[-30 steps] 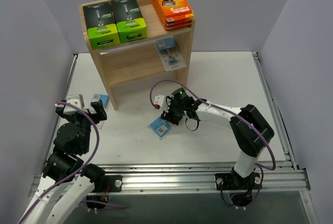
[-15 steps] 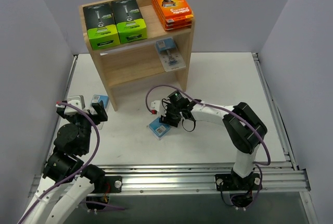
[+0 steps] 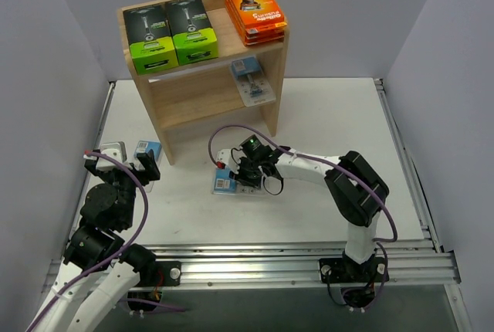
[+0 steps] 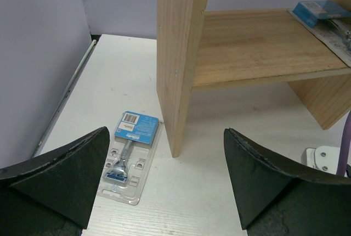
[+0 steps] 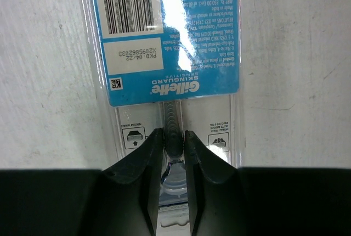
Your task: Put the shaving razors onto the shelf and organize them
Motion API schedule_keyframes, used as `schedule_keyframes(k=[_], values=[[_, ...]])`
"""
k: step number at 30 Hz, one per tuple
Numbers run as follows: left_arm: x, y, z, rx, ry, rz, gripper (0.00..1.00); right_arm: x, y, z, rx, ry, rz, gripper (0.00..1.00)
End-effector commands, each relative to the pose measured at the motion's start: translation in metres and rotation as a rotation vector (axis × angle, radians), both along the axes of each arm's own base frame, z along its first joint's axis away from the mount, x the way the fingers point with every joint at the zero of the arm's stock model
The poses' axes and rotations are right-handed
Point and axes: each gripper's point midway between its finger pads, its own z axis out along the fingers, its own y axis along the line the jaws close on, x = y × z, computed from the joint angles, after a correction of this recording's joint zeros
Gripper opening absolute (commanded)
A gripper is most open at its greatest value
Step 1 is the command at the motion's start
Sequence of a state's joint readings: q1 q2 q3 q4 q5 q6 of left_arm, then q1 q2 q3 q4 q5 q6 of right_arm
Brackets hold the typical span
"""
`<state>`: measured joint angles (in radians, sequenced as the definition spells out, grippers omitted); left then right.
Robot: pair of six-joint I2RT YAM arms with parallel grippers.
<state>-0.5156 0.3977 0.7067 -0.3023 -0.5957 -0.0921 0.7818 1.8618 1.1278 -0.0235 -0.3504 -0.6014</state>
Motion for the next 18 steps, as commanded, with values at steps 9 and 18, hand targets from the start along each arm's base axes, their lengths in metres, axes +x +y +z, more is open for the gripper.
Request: schedule_keyframes(k=[9, 18], values=[[-0.001, 0.001, 0.012, -0.017, -0.043, 0.006, 0.94, -0.003, 0.006, 0.013, 0.089, 0.138, -0.671, 0.0], [-0.001, 0.001, 0.012, -0.019, -0.043, 0.006, 0.94, 0.002, 0.002, 0.023, 0.161, 0.094, -1.154, 0.0]])
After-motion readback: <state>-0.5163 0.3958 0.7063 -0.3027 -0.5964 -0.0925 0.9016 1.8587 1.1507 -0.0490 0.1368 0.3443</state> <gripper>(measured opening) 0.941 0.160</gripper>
